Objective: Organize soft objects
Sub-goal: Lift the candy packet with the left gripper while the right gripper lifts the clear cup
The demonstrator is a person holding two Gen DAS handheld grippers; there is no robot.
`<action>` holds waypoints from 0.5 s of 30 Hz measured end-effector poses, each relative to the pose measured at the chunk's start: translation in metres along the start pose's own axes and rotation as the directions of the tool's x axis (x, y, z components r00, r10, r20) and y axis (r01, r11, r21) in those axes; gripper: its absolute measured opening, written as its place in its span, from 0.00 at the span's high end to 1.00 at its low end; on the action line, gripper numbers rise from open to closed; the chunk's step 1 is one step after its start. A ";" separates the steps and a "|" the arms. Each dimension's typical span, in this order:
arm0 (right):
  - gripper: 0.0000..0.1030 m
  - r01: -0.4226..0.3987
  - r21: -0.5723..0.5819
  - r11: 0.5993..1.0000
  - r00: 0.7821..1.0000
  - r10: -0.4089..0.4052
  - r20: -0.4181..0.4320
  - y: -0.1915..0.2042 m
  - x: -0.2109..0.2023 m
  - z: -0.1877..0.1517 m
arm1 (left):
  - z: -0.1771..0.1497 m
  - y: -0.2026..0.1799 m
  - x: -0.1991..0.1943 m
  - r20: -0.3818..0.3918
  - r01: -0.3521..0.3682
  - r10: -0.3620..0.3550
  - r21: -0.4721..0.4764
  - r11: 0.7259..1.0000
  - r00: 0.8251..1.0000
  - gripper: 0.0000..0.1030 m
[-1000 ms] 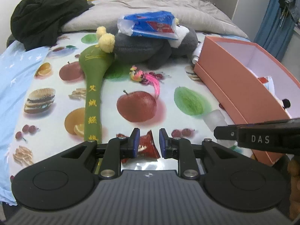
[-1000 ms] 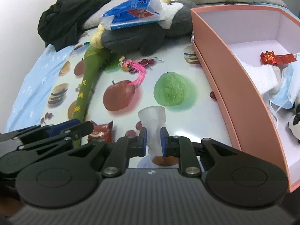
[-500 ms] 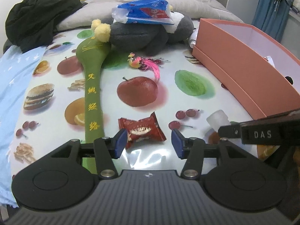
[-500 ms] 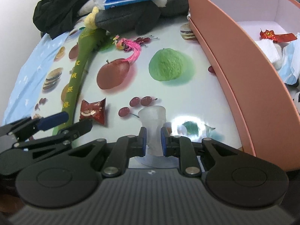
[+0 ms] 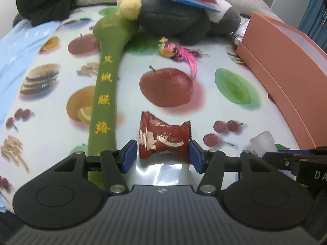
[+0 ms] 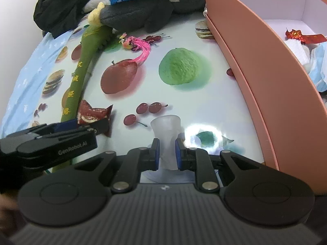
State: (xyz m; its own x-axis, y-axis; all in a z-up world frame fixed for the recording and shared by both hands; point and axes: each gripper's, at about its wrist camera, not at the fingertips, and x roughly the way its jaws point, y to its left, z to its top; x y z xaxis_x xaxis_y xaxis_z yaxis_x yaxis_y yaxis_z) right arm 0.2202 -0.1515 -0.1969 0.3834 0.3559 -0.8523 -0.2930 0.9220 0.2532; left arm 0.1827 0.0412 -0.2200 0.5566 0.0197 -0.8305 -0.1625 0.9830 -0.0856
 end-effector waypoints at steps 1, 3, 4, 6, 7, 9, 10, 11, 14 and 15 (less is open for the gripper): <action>0.81 0.001 0.001 1.000 1.000 -0.001 -0.002 0.000 0.001 0.000 | -0.001 0.000 0.000 0.008 0.001 -0.001 0.001 1.000 1.000 0.40; 0.81 0.002 0.001 1.000 1.000 -0.002 -0.004 -0.001 0.002 0.000 | -0.001 0.000 0.001 0.017 0.001 -0.001 0.004 1.000 1.000 0.42; 0.81 0.002 0.003 1.000 1.000 -0.002 -0.005 -0.001 0.003 0.000 | -0.002 0.001 0.001 0.020 0.006 -0.006 0.001 1.000 1.000 0.46; 0.81 0.002 0.006 1.000 1.000 -0.002 -0.005 -0.001 0.004 0.001 | -0.002 0.001 0.001 0.026 0.019 -0.018 -0.009 1.000 0.999 0.55; 0.81 0.002 0.006 1.000 1.000 -0.002 -0.004 -0.001 0.004 0.001 | -0.001 0.001 0.000 0.029 0.021 -0.020 -0.014 1.000 0.999 0.59; 0.81 0.000 0.005 1.000 1.000 0.000 0.000 -0.001 0.003 0.001 | -0.001 0.002 -0.001 0.039 0.025 -0.024 -0.029 0.999 0.999 0.60; 0.81 0.000 0.005 1.000 1.000 0.000 0.002 -0.001 0.003 0.001 | -0.001 0.003 -0.002 0.045 0.028 -0.026 -0.035 0.999 0.999 0.61; 0.81 -0.001 0.005 1.000 1.000 0.001 0.005 -0.001 0.002 0.001 | 0.000 0.004 -0.003 0.048 0.030 -0.028 -0.040 0.999 0.998 0.61; 0.81 0.001 0.004 1.000 1.000 -0.001 0.013 -0.001 -0.001 0.002 | 0.001 0.005 -0.007 0.053 0.037 -0.034 -0.052 0.998 0.998 0.62; 0.81 0.000 0.004 1.000 1.000 0.000 0.016 -0.001 -0.003 0.002 | 0.002 0.005 -0.010 0.057 0.040 -0.037 -0.055 0.998 0.998 0.62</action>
State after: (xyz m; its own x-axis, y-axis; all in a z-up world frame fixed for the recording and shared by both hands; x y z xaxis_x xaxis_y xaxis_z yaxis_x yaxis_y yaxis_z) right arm 0.2210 -0.1534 -0.1939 0.3978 0.3584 -0.8446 -0.2894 0.9226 0.2552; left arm 0.1780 0.0461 -0.2112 0.6077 -0.0058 -0.7941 -0.1848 0.9715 -0.1486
